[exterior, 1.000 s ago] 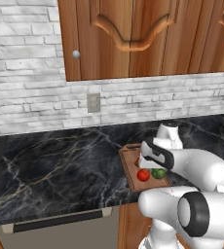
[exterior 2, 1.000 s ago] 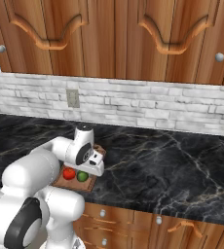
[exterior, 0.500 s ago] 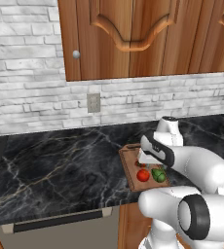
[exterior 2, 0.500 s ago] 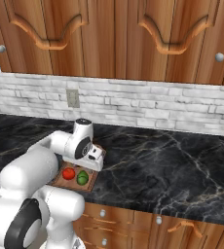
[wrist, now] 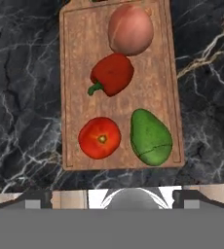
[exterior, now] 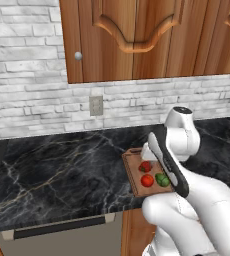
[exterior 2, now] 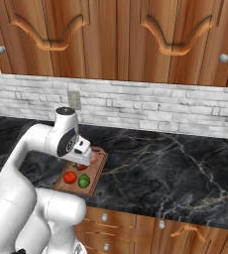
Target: Place the avocado, onion, tomato, and bell pepper on the cutting board.
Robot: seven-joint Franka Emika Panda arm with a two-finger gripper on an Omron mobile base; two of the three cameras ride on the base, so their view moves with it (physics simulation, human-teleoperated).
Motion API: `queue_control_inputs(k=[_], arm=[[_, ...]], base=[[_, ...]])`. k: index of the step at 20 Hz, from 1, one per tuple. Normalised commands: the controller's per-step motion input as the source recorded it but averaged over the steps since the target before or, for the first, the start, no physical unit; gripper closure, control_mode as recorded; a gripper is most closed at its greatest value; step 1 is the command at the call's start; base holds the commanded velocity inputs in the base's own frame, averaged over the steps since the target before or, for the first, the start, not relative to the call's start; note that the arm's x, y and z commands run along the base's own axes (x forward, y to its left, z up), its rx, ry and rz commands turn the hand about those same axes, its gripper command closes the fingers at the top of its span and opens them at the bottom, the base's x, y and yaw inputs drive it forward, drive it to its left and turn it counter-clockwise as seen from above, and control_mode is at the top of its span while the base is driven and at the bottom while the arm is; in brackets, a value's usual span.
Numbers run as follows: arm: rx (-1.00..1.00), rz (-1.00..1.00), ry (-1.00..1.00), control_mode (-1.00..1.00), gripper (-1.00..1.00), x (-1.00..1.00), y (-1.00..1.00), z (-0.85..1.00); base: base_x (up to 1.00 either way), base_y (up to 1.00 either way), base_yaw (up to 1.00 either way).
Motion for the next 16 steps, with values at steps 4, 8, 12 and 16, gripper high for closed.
queue_control_inputs(k=[4, 8, 12, 16], arm=[[-0.12, 0.0, -0.28, -1.0, -1.0, -0.98, 0.89, 0.92], [-0.16, 0.01, -0.29, -1.0, -1.0, -0.89, 0.83, 0.93], [-0.21, 0.02, -0.26, -1.0, -1.0, -0.59, 0.92, 0.79], [-0.17, 0.0, -0.19, -1.0, -1.0, -0.51, 0.62, 0.15]], base=[[0.0, 0.0, 0.0], [0.0, 0.0, 0.0], [0.0, 0.0, 0.0], [0.0, 0.0, 0.0]])
